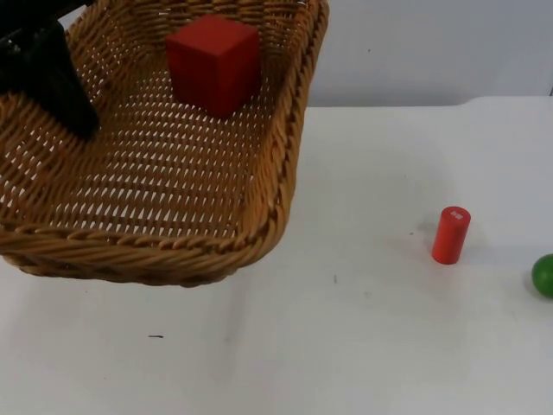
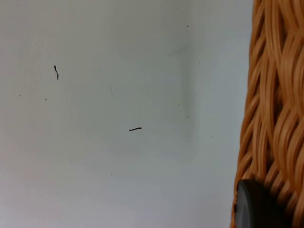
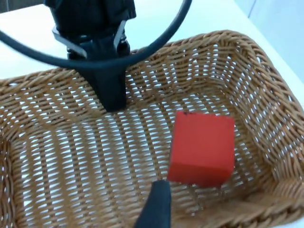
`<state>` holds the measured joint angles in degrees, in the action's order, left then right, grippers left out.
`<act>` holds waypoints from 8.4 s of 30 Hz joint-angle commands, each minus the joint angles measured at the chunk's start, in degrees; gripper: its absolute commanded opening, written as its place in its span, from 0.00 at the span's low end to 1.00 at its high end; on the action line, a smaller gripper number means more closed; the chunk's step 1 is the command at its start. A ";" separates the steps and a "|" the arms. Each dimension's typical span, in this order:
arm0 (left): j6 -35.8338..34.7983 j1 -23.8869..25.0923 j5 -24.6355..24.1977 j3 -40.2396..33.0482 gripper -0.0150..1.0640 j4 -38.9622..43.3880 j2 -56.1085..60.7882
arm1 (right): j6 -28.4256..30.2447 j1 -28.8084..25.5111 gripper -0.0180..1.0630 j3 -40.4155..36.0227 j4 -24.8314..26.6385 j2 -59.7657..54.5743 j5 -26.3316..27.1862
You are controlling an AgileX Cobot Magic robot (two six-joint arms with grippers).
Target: Pick up the basket with the left hand and place the object to the left of the red cylinder into the basket with the right hand.
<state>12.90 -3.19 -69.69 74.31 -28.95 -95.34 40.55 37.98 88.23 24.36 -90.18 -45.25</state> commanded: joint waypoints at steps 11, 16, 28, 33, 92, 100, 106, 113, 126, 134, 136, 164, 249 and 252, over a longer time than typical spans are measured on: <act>0.70 -0.03 -0.27 0.07 0.01 -1.65 0.44 | -1.16 -0.26 0.71 -12.88 0.14 14.01 4.17; 0.98 -0.03 -0.27 0.07 0.01 -1.65 0.44 | -1.16 -0.26 0.71 -18.20 0.14 18.40 5.81; 1.79 -0.03 -0.27 0.07 0.01 -1.65 0.44 | -1.59 -0.26 0.71 -25.01 0.14 28.08 6.08; 1.77 -0.03 -0.27 0.07 0.01 -1.76 0.44 | -2.46 -0.26 0.71 -27.73 0.14 33.27 6.08; 10.61 -0.03 18.13 1.64 0.01 -3.47 -19.58 | -10.35 -0.26 0.71 -38.68 -10.72 41.82 7.78; 12.34 -0.03 21.49 1.64 0.01 -2.98 -19.58 | -10.35 -0.26 0.71 -38.68 -10.72 41.82 7.78; 12.57 -0.03 22.45 1.64 0.01 -3.21 -19.58 | -10.35 -0.26 0.71 -38.68 -10.30 41.82 7.78; 13.76 -0.03 22.22 1.41 0.01 -5.84 -19.58 | -11.35 -0.15 0.71 -38.68 -7.30 41.82 10.43; 14.80 -0.03 22.22 1.41 0.01 -5.84 -19.58 | -12.95 -0.15 0.68 -25.86 -7.83 33.39 7.39; 15.72 0.38 22.06 2.28 0.01 -6.15 -21.61 | -12.95 -0.15 0.68 -24.48 -7.83 30.37 7.39; 16.00 0.79 20.95 3.25 0.01 -6.95 -23.77 | -12.70 -0.15 0.68 -24.48 -7.83 30.25 7.54; 17.88 3.92 19.03 8.25 0.11 -7.75 -32.75 | -11.56 -0.15 0.68 -24.48 -7.83 30.35 7.21; 18.04 3.78 19.73 -29.77 0.99 -7.72 56.90 | -15.71 -0.15 0.68 -28.77 -8.70 30.45 5.91; 18.12 3.78 19.98 -29.77 0.99 -7.48 59.50 | -16.17 -0.15 0.68 -30.24 -8.70 30.45 6.78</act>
<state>30.73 0.63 -50.35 44.78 -36.11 -37.19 25.05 37.98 58.73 15.40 -59.95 -39.49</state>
